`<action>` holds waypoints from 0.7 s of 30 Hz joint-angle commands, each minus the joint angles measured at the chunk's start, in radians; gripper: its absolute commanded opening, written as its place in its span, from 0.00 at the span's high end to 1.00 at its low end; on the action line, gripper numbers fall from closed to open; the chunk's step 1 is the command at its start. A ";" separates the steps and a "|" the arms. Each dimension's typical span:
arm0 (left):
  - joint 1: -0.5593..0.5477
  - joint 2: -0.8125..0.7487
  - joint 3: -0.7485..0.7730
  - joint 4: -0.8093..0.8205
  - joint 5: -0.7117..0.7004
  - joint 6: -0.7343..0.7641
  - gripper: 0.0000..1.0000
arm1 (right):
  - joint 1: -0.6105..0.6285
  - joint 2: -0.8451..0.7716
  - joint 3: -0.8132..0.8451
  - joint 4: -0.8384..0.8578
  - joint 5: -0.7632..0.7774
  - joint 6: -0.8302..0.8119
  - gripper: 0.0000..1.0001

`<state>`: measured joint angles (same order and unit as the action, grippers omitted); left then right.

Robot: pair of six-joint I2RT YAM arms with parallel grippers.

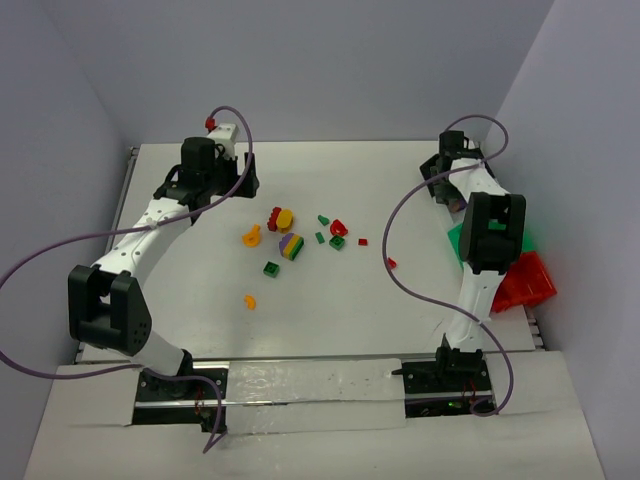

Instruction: Sort the legos into containers by color

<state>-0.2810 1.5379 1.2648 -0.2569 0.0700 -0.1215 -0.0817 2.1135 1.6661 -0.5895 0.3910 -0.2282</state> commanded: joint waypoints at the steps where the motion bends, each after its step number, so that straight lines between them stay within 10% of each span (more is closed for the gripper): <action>1: -0.003 -0.024 0.027 0.050 -0.001 -0.007 0.01 | 0.022 -0.098 0.047 -0.054 -0.038 0.027 0.28; 21: -0.003 -0.036 0.046 0.046 0.119 -0.002 0.01 | 0.048 -0.222 0.150 -0.101 -0.133 -0.020 0.28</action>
<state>-0.2810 1.5351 1.2648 -0.2571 0.1619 -0.1201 -0.0418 1.8625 1.7777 -0.7083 0.2951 -0.2298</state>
